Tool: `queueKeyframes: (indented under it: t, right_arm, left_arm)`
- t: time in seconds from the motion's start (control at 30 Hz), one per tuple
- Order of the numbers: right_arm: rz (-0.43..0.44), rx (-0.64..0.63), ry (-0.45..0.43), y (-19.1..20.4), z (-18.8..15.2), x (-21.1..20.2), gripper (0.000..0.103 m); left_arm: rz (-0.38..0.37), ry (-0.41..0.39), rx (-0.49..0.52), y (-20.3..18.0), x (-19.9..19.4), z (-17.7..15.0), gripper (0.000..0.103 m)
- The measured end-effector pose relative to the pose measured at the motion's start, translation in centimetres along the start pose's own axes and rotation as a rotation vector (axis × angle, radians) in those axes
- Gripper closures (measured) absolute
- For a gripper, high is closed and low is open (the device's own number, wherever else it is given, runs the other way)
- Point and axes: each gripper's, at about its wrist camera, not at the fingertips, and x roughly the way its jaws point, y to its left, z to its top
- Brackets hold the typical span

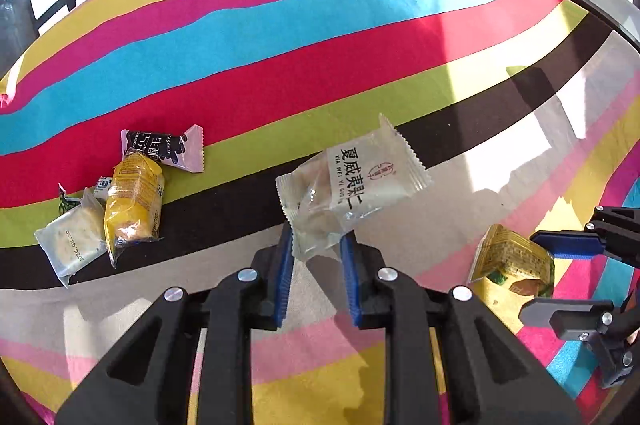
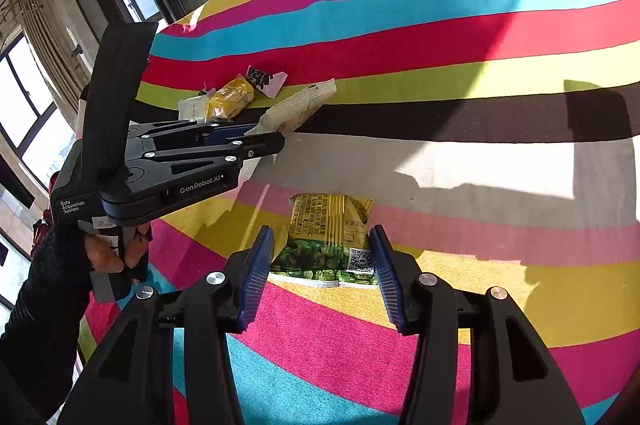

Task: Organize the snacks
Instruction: 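Carry both bags to the white box and open both grippers over it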

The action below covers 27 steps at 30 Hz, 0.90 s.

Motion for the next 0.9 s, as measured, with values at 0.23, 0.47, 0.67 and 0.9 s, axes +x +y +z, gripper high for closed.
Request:
queueKeyframes:
  t: [0.23,0.47,0.67,0.9]
  right_arm:
    - [0.002,0.002,-0.001,-0.1,0.0,0.0,0.054]
    - [0.020,0.003,-0.007,-0.3,0.0,-0.2,0.054]
    - [0.019,0.002,-0.012,-0.5,0.0,-0.3,0.054]
    - [-0.041,-0.056,-0.020,1.0,-0.3,-0.7,0.055]
  left_arm:
    - [-0.021,-0.083,-0.070,-1.7,-4.4,-3.1,0.080]
    - [-0.017,-0.102,-0.134,-1.8,-7.7,-5.6,0.079]
    - [0.047,-0.126,-0.169,-1.6,-10.6,-8.8,0.079]
    - [0.068,-0.146,-0.220,-0.4,-13.6,-12.1,0.079]
